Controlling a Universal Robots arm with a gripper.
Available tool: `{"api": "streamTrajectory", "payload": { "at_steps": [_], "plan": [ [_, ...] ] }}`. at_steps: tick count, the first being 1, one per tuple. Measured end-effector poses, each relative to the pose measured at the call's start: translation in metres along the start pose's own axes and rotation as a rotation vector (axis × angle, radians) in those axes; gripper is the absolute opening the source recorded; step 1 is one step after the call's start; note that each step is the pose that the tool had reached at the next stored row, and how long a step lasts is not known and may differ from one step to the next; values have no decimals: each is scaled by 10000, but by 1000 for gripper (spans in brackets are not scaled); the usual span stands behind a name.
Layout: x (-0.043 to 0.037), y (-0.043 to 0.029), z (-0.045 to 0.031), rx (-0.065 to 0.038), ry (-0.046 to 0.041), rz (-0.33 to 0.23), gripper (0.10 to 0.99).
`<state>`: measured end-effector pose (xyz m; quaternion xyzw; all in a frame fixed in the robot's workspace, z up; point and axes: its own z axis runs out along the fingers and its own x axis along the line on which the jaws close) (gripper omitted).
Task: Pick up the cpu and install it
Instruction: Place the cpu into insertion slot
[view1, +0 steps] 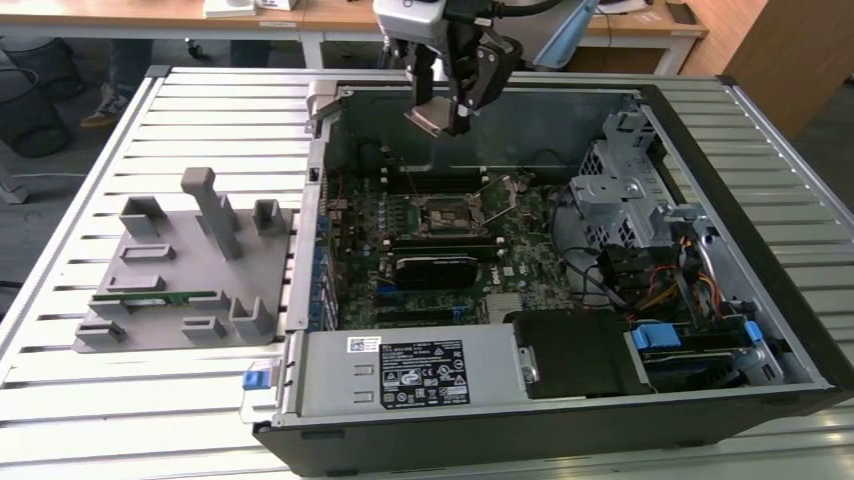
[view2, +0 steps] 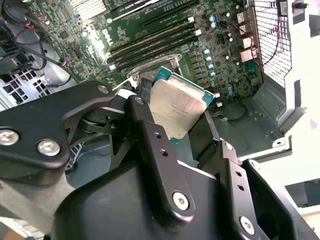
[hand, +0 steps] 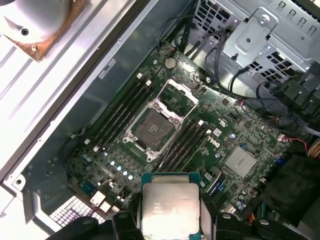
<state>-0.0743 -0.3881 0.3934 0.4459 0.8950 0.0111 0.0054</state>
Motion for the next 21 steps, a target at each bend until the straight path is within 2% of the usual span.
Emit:
{"api": "streamTrajectory", "payload": {
  "at_steps": [21],
  "plan": [
    [39,29,2,23,-80,1979,545]
  ]
}}
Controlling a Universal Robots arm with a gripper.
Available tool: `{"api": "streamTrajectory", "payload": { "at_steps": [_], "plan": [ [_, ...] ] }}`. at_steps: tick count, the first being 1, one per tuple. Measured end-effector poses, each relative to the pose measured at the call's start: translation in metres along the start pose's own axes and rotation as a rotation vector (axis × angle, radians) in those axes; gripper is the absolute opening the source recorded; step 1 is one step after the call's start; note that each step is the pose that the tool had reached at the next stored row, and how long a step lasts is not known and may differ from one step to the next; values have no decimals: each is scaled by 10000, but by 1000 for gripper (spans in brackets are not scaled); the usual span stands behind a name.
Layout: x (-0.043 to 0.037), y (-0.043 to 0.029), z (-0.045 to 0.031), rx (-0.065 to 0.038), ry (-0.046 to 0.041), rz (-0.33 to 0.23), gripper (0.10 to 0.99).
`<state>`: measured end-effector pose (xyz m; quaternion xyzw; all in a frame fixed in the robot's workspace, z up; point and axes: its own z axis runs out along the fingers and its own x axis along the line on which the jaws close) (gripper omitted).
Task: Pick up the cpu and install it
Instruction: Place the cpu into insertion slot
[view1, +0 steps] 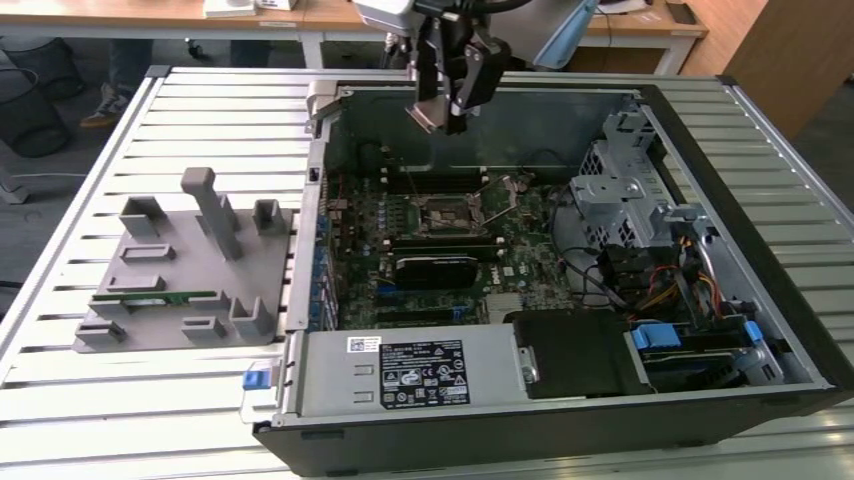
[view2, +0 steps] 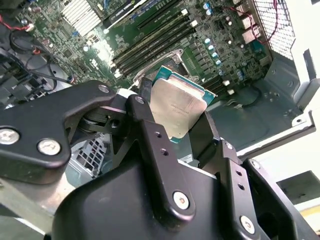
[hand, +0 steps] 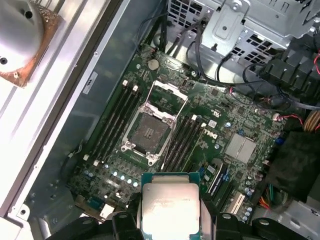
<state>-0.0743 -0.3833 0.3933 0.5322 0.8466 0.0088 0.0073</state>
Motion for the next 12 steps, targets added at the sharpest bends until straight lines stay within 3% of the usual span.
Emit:
{"api": "streamTrajectory", "payload": {
  "at_steps": [12],
  "plan": [
    [4,2,8,5,-42,1873,545]
  ]
}}
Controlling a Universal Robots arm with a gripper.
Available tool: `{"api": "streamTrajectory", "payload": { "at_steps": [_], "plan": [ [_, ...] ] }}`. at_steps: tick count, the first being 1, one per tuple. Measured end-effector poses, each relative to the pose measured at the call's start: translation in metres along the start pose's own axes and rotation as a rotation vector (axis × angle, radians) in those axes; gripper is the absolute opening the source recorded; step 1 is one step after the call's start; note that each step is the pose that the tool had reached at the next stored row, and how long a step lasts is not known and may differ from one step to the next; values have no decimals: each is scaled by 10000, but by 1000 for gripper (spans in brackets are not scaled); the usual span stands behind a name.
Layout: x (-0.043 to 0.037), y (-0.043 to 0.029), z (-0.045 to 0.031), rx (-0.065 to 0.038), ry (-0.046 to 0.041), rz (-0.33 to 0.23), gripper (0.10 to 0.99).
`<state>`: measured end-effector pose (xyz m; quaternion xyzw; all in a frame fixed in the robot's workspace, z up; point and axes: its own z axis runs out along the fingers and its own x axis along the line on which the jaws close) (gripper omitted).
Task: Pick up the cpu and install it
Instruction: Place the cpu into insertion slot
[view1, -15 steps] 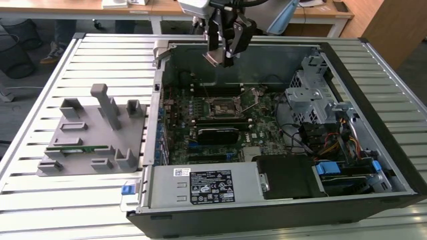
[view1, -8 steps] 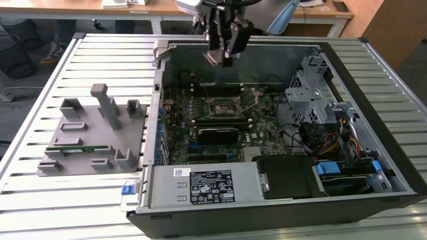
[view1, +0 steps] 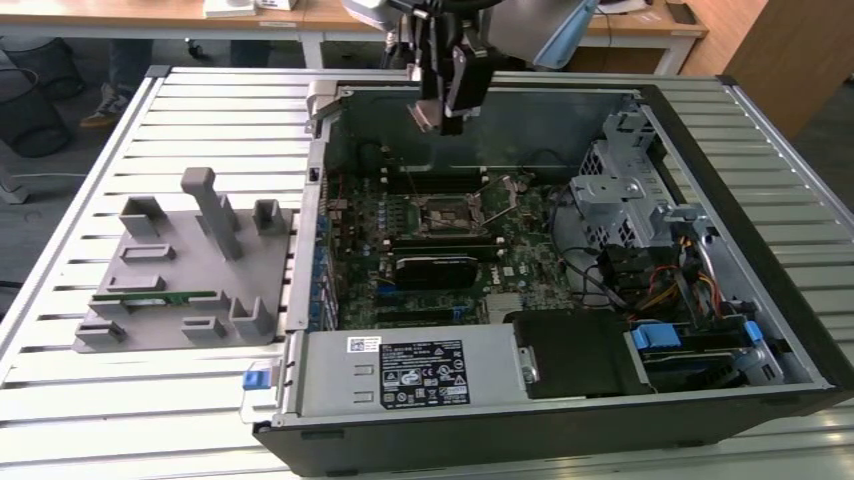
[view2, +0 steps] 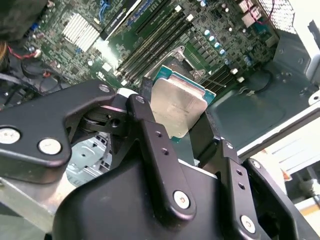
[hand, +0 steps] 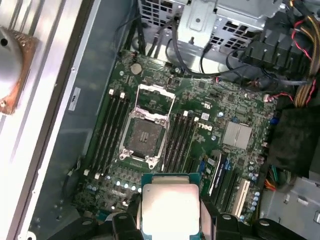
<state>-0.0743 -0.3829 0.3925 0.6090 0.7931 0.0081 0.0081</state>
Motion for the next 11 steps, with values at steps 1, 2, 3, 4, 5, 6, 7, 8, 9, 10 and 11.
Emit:
{"api": "streamTrajectory", "payload": {
  "at_steps": [1,2,3,4,5,6,7,8,9,10,11],
  "plan": [
    [0,0,1,1,-4,160,545],
    [1,0,2,1,-8,323,545],
    [1,0,4,2,-11,484,545],
    [1,0,6,2,-15,649,545],
    [2,0,8,3,-19,826,545],
    [2,0,11,3,-23,989,545],
    [2,0,13,3,-26,1152,545],
    [2,0,16,4,-30,1317,545],
    [3,0,18,5,-34,1474,545],
    [3,0,22,6,-37,1628,545],
    [3,0,25,7,-42,1776,545]
  ]
}}
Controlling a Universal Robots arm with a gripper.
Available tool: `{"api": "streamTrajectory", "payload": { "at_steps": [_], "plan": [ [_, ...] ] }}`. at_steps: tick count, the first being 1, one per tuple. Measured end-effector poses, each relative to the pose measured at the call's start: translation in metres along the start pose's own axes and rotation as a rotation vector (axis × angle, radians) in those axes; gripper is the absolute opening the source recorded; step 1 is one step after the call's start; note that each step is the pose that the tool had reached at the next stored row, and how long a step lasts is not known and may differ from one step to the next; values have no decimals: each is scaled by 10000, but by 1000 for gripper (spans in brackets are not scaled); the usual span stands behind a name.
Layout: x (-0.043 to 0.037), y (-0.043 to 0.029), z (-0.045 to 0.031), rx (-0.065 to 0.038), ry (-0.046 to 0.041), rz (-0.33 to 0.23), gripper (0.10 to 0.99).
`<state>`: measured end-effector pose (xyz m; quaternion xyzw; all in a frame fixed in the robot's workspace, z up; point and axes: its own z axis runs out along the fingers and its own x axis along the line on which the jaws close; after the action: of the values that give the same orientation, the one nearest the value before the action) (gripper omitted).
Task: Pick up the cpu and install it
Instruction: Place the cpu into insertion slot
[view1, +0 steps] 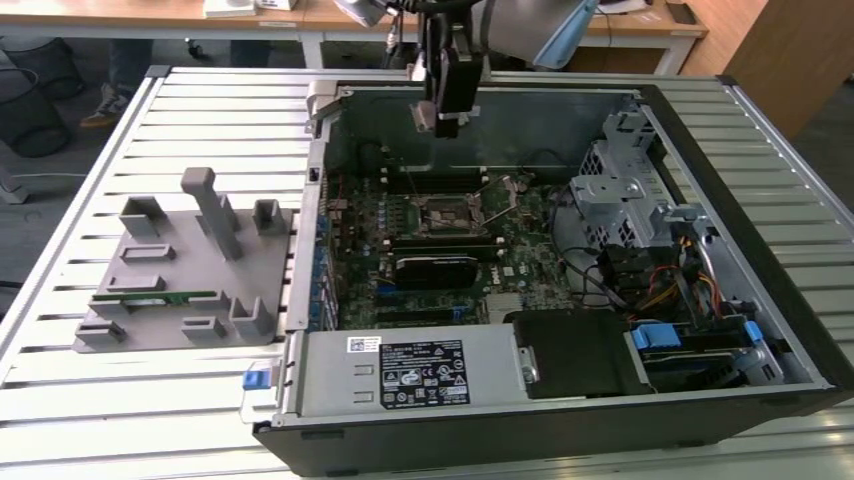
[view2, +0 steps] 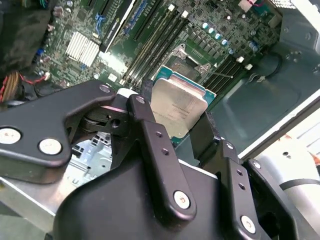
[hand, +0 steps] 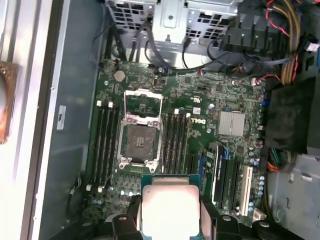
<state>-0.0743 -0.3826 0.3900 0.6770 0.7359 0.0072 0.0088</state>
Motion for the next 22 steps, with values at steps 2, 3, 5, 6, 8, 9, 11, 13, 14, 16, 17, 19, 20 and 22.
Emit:
{"api": "streamTrajectory", "payload": {
  "at_steps": [2,3,5,6,8,9,11,13,14,16,17,19,20,22],
  "plan": [
    [0,0,9,0,-6,284,545],
    [0,0,15,-2,-8,421,545],
    [1,-2,25,-64,-24,560,545],
    [3,-2,26,-190,-36,561,545],
    [13,-1,30,-441,-46,560,545],
    [22,0,33,-540,-50,560,545],
    [52,3,59,-574,-52,560,545],
    [89,15,95,-574,-54,560,545],
    [109,24,113,-575,-53,560,545],
    [140,43,149,-574,-54,559,545],
    [158,52,168,-574,-55,560,545],
    [180,76,204,-573,-54,558,545],
    [189,93,224,-573,-53,560,545],
    [194,132,279,-568,-53,560,545]
  ]
}}
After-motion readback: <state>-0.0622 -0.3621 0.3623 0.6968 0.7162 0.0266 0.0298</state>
